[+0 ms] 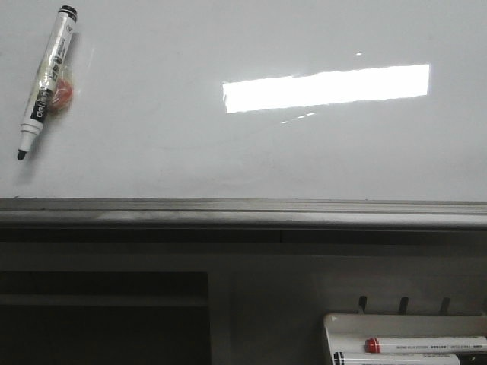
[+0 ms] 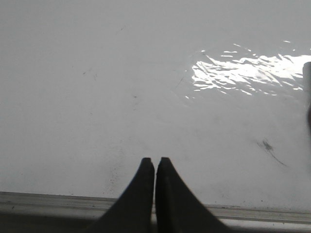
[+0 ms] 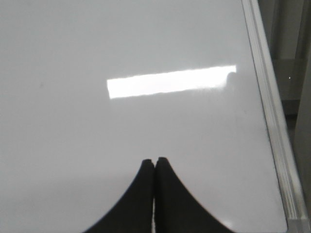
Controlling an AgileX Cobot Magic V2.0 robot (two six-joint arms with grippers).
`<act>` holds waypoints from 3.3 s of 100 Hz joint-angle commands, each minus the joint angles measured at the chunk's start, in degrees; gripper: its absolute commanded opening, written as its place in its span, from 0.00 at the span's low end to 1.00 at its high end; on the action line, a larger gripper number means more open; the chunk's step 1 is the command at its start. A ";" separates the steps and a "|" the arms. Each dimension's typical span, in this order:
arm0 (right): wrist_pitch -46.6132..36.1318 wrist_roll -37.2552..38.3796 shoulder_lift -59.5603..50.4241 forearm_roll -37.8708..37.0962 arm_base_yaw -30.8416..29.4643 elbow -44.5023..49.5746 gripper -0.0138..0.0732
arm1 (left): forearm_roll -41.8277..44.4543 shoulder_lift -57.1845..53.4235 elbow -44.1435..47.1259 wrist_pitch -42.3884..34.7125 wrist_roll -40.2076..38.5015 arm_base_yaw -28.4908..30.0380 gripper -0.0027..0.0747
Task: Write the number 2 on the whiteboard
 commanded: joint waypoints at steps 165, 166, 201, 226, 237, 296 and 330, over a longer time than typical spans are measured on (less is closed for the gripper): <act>44.93 2.94 12.98 10.63 0.81 -29.43 0.08 | -2.60 13.56 -19.09 -7.33 -2.89 -9.58 0.50; 44.92 2.94 12.98 10.63 1.08 -29.43 0.08 | -2.39 13.90 -19.09 -7.33 -2.75 -10.24 0.50; 39.30 1.20 12.98 9.03 6.77 -28.97 0.08 | 2.22 33.01 -19.09 -12.24 -2.64 -28.77 0.51; 39.30 0.91 12.98 8.91 8.39 -28.97 0.08 | 1.95 51.60 -22.87 -18.51 -2.64 -31.76 0.51; 39.30 0.91 12.98 8.91 8.39 -28.97 0.08 | 1.95 58.39 -25.54 -19.39 -2.53 -31.76 0.51; 39.02 -0.65 13.24 12.57 8.39 -28.97 0.08 | -1.55 68.50 -29.38 -19.78 -2.16 -30.91 0.01; 40.31 -33.94 23.27 43.62 12.98 -30.70 0.10 | 11.75 61.22 -29.38 -12.92 -2.16 -37.65 0.01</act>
